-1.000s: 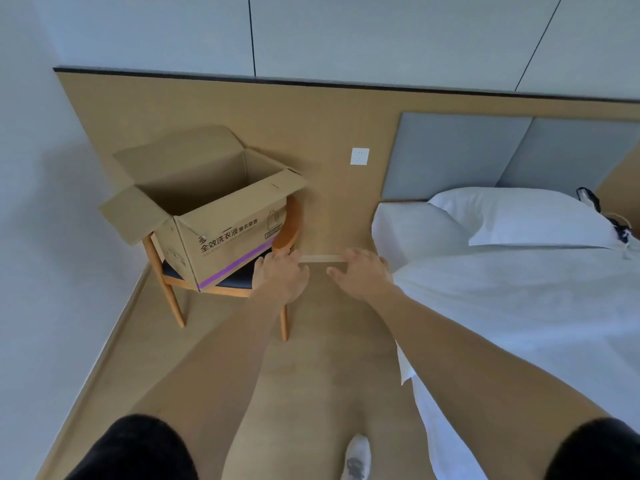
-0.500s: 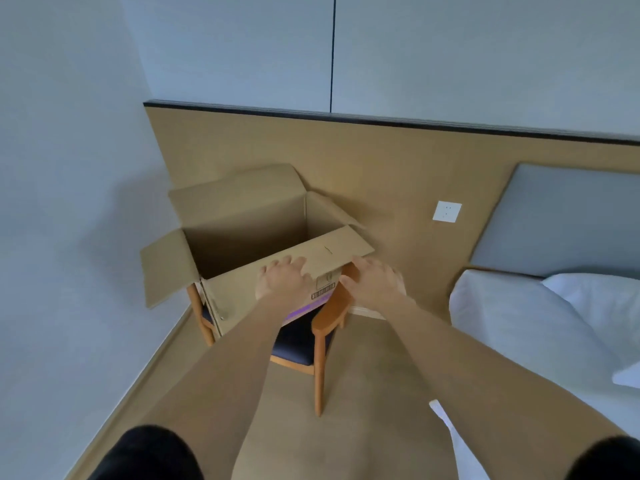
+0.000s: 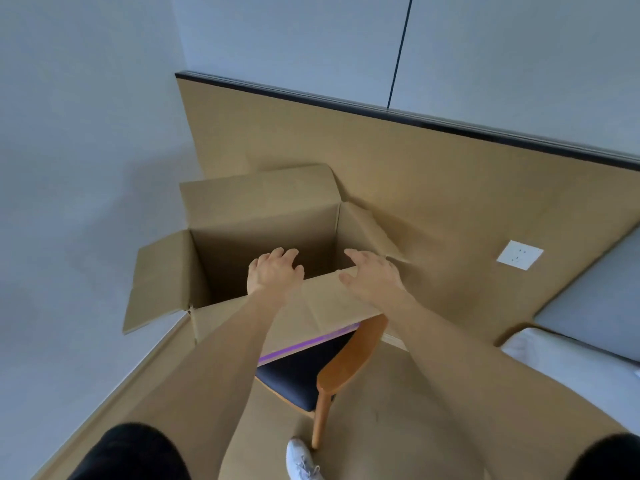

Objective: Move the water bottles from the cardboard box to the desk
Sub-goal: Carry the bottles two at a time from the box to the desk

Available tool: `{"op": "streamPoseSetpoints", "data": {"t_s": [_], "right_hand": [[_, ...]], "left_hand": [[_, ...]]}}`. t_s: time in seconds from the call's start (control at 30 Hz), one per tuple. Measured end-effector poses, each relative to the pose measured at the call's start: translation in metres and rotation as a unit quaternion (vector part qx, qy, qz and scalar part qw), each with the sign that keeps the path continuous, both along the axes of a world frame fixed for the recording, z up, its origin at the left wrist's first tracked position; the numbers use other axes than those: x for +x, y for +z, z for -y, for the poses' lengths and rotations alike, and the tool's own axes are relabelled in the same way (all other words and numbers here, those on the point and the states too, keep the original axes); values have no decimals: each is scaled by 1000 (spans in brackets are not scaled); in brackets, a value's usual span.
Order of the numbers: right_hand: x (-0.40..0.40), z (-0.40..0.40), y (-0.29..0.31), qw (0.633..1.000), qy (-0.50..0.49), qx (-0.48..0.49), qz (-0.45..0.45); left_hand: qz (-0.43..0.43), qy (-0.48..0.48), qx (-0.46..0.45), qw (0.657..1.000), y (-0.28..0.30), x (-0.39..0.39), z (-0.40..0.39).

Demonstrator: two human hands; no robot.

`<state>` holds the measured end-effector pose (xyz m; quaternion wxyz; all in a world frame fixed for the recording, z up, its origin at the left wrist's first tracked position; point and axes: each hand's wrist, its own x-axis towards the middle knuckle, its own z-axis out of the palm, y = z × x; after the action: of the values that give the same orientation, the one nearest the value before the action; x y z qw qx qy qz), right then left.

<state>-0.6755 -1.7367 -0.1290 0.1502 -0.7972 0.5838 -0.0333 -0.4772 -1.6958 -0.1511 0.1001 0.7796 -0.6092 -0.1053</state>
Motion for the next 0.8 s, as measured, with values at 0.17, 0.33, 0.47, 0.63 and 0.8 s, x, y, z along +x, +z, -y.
{"op": "streamPoseSetpoints", "data": {"t_s": [0.17, 0.33, 0.47, 0.63, 0.8], "right_hand": [[19, 75, 1, 999, 32, 0, -21], [34, 134, -10, 999, 44, 12, -28], [49, 160, -30, 997, 53, 48, -30], [73, 187, -61, 989, 91, 103, -50], [90, 204, -96, 972, 138, 177, -74]], "left_hand": [[-24, 12, -7, 1000, -13, 24, 73], [-24, 2, 14, 1000, -26, 43, 125], [-31, -1, 38, 999, -40, 51, 142], [-54, 12, 66, 996, -66, 62, 157], [-73, 31, 132, 988, -95, 74, 162]]}}
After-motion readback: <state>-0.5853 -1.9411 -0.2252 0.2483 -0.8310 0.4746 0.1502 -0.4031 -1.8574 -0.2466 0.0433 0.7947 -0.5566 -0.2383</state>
